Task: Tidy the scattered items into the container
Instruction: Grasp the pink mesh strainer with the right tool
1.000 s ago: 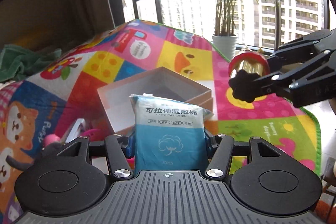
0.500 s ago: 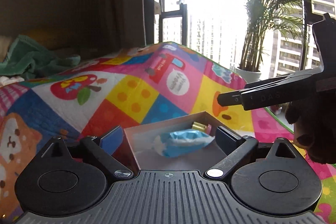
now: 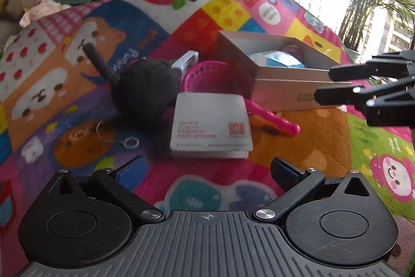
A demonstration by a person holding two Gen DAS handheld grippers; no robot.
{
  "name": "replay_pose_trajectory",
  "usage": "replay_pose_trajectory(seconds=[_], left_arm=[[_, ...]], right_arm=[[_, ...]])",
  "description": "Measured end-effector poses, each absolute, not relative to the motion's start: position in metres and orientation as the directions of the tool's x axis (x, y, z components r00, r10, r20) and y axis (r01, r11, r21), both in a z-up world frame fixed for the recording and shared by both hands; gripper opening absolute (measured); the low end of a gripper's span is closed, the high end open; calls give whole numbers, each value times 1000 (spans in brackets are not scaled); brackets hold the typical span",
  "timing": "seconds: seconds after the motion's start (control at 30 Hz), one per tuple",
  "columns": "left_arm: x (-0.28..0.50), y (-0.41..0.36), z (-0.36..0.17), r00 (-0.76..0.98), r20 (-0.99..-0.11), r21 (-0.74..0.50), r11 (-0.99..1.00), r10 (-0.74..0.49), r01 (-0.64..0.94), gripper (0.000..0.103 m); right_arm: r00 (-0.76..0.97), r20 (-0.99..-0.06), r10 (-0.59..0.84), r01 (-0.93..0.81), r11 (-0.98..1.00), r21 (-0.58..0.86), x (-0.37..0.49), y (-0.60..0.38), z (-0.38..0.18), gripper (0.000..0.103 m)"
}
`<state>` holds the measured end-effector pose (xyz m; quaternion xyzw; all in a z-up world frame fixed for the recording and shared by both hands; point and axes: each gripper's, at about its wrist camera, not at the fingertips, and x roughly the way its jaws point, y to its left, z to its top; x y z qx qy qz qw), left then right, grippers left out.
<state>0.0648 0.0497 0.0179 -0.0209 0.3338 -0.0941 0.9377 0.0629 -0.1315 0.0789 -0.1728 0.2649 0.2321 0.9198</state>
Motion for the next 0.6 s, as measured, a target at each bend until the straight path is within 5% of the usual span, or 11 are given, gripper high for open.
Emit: replay_pose_trajectory(seconds=[0.1, 0.3, 0.5, 0.6], left_arm=[[64, 61, 12, 741, -634, -209, 972, -221, 111, 103], [58, 58, 9, 751, -617, -160, 972, -236, 174, 103], [57, 70, 17, 778, -584, -178, 972, -231, 155, 103], [55, 82, 27, 804, -556, -194, 973, -212, 123, 103]], right_arm=[[765, -567, 306, -524, 807, -272, 64, -108, 64, 39], [767, -580, 273, -520, 794, -314, 87, -87, 44, 38], [757, -601, 258, -531, 778, -335, 96, -77, 36, 12], [738, -601, 306, -572, 757, -317, 78, -77, 42, 12]])
